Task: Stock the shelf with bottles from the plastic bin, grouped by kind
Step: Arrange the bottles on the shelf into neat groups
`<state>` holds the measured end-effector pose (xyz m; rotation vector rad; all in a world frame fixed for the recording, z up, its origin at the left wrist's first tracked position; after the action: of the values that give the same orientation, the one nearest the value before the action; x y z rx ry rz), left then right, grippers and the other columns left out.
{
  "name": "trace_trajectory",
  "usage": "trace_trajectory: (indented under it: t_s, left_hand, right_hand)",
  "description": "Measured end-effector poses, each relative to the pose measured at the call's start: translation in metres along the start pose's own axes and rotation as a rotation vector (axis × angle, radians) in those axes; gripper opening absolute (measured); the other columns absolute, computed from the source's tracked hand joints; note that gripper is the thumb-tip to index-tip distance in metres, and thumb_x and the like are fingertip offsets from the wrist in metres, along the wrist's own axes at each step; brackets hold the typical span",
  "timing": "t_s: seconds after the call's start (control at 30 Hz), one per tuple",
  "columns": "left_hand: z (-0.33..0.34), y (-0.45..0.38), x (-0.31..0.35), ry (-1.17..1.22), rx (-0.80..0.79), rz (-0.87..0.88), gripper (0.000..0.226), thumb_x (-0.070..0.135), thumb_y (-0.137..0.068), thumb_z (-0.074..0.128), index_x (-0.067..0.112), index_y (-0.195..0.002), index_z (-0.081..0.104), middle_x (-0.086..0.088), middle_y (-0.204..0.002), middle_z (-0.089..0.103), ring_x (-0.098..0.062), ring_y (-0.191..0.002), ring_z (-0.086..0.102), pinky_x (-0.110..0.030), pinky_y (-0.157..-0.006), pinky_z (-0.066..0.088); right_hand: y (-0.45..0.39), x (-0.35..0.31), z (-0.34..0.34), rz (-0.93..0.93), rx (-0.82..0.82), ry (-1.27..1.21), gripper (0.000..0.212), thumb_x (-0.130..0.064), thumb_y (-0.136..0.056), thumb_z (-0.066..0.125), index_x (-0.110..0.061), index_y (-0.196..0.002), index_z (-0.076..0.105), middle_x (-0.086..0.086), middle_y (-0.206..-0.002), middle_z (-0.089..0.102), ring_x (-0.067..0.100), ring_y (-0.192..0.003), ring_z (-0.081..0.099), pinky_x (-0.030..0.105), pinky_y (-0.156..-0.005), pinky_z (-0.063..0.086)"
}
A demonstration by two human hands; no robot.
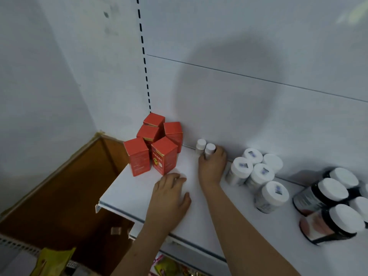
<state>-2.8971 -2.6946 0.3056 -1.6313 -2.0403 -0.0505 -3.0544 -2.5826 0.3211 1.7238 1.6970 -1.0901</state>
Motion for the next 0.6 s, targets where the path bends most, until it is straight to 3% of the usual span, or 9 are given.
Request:
trace_trajectory:
  t_s: [0.1, 0.23, 0.37, 0.5, 0.6]
  left_hand:
    - [-0.002, -0.001, 0.002, 0.003, 0.009, 0.013, 0.046, 0.041, -0.086, 0.051, 0.019, -0.125, 0.060, 0.000, -0.127, 0.056, -0.021, -0.120, 0.050, -0.037, -0.099, 0.043]
    - [-0.004, -0.001, 0.003, -0.003, -0.028, -0.002, 0.050, 0.044, -0.087, 0.045, 0.017, -0.126, 0.061, -0.003, -0.129, 0.057, -0.023, -0.121, 0.051, -0.039, -0.098, 0.044]
    - [-0.013, 0.014, 0.010, 0.081, -0.049, -0.037, 0.057, 0.053, -0.087, 0.040, 0.018, -0.126, 0.062, -0.003, -0.132, 0.058, -0.022, -0.128, 0.049, -0.037, -0.106, 0.043]
    - [-0.031, 0.036, 0.054, 0.162, -0.029, -0.038, 0.062, 0.059, -0.083, 0.038, 0.022, -0.129, 0.059, 0.003, -0.131, 0.057, -0.019, -0.124, 0.048, -0.033, -0.101, 0.041]
    - [-0.035, 0.058, 0.116, 0.222, -0.035, 0.053, 0.055, 0.055, -0.086, 0.044, 0.025, -0.131, 0.056, 0.009, -0.129, 0.055, -0.012, -0.121, 0.047, -0.026, -0.099, 0.039]
  right_hand:
    - [0.006, 0.002, -0.003, 0.020, -0.027, 0.022, 0.040, -0.009, -0.074, 0.071, 0.000, -0.109, 0.054, 0.020, -0.115, 0.056, 0.039, -0.109, 0.052, 0.040, -0.094, 0.038]
    - [0.031, -0.007, -0.014, 0.047, -0.151, 0.040, 0.064, -0.016, -0.080, 0.071, 0.002, -0.133, 0.040, 0.021, -0.133, 0.044, 0.036, -0.123, 0.043, 0.034, -0.103, 0.031]
    - [0.071, -0.038, -0.062, -0.069, -0.260, -0.131, 0.072, -0.019, -0.085, 0.069, -0.006, -0.146, 0.032, 0.013, -0.139, 0.038, 0.025, -0.126, 0.039, 0.019, -0.097, 0.028]
    - [0.078, -0.050, -0.157, -0.226, -0.148, -0.160, 0.066, -0.026, -0.089, 0.066, -0.014, -0.147, 0.036, 0.002, -0.145, 0.039, 0.014, -0.133, 0.037, 0.013, -0.101, 0.024]
    - [0.072, -0.034, -0.238, -0.284, -0.033, -0.180, 0.055, -0.023, -0.089, 0.067, -0.013, -0.139, 0.046, 0.003, -0.137, 0.046, 0.014, -0.124, 0.043, 0.007, -0.092, 0.024]
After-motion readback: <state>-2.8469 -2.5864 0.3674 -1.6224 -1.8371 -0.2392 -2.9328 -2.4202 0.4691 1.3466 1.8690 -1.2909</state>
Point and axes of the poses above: each hand's wrist, its own y-axis away from the middle knuckle, its own z-axis out of the palm, x = y × z, the point moved 10 cm from there along -y, towards the middle knuckle
